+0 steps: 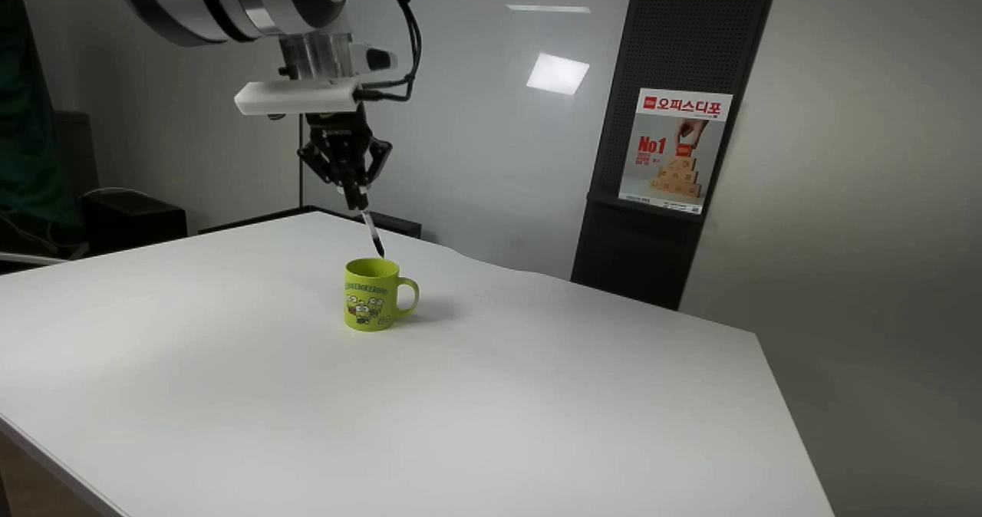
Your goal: Take the pen out of the cup and put it on the table
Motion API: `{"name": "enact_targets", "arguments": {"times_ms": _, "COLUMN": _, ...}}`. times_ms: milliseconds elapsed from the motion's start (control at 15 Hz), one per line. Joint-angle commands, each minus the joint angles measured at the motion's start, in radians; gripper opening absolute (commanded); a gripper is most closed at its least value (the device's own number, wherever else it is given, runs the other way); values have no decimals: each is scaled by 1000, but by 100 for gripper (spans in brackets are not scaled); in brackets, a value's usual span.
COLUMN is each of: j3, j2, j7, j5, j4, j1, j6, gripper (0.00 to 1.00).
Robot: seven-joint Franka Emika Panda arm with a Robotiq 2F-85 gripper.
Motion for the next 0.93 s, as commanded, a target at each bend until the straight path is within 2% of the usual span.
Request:
{"name": "enact_targets", "arguments": {"times_ms": 0, "j3": -14, "j2": -169, "j7": 82, "j5": -141, "j4": -100, "j1": 11, "j6": -22, "gripper": 3}}
{"name": "enact_targets", "arguments": {"times_ms": 133, "j3": -17, "j2": -231, "j7": 196, "j5": -315, "j4": -135, "j1": -10, "j6": -12, "gripper": 3}}
{"name": "enact_targets", "arguments": {"times_ms": 200, "j3": -63, "j2": -259, "j7": 269, "j5": -404, "j4": -145, "j1": 15, "j6": -17, "gripper": 3}}
{"name": "enact_targets", "arguments": {"times_ms": 467, "j3": -81, "j2": -303, "j7": 569, "j5": -732, "j4": -192, "j1": -56, "j6": -48, "gripper": 3}}
{"name": "enact_targets", "arguments": {"times_ms": 667, "j3": -99, "j2": -267, "j7": 684, "j5": -834, "j4": -214, "j1": -93, "j6": -68, "gripper": 3}}
{"name": "enact_targets", "arguments": {"times_ms": 867, "j3": -117, "j2": -208, "j7": 718, "j5": -846, "j4": -224, "j1": -117, "j6": -3, "gripper": 3}}
